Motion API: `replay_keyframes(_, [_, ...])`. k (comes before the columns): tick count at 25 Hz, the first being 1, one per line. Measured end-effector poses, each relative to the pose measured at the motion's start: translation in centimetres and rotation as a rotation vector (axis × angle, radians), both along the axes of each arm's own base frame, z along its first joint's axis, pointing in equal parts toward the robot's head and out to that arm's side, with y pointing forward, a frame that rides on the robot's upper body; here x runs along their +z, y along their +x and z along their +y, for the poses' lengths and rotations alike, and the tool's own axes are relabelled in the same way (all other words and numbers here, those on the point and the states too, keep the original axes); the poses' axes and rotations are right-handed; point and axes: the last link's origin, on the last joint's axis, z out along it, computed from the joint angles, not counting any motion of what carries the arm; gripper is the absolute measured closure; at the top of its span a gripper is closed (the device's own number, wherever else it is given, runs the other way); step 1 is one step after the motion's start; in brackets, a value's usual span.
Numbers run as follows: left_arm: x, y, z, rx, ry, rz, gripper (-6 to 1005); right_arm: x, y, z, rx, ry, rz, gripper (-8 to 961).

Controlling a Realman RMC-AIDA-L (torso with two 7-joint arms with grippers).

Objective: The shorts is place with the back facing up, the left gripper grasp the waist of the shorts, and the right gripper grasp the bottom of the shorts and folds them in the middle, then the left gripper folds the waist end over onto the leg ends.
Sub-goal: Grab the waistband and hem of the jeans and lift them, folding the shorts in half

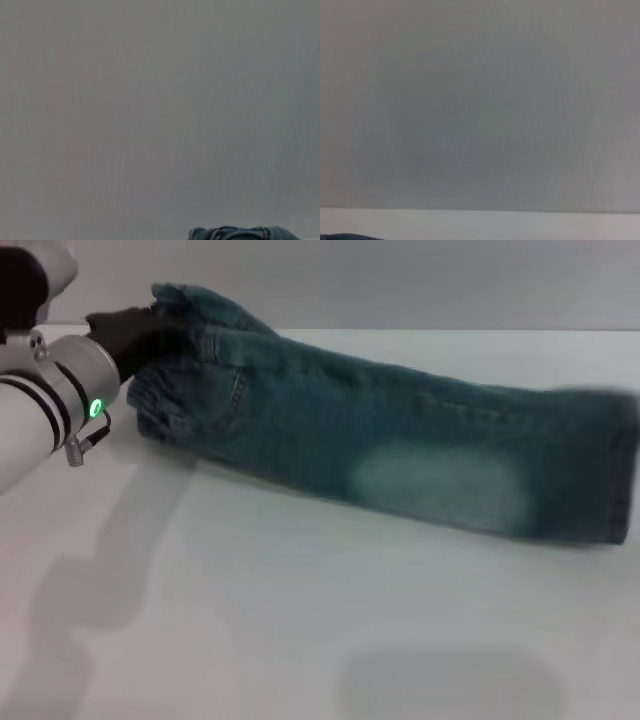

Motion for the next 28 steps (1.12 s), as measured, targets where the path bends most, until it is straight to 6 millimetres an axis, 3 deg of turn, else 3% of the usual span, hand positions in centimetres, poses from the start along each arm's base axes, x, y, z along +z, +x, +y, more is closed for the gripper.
replay_keyframes(6, [0.3,-0.2,0.7,-0.037,0.060,-0.016,770,0.6,0.9,-0.1,0.011,0.034,-0.021,840])
replay_keyframes(11, [0.3,0.2,0.9,-0.054,0.069,-0.015,597,0.3,1.1,-0.3,0.016,0.026,-0.030,620])
replay_keyframes(22, [-0.7,-0.4,1.5,-0.055,0.069,-0.009,356,-0.8,0.7,-0.8,0.048,-0.039,0.000,200])
replay_keyframes(25, [-0.6,-0.4,1.4,-0.058,0.077,-0.012,164,-1.1,0.5,-1.0,0.070,-0.053,-0.004,202])
replay_keyframes(28, [-0.2,-0.4,1.2,-0.059,0.084,-0.015,150,-1.7,0.3,-1.2,0.107,-0.054,-0.002,204])
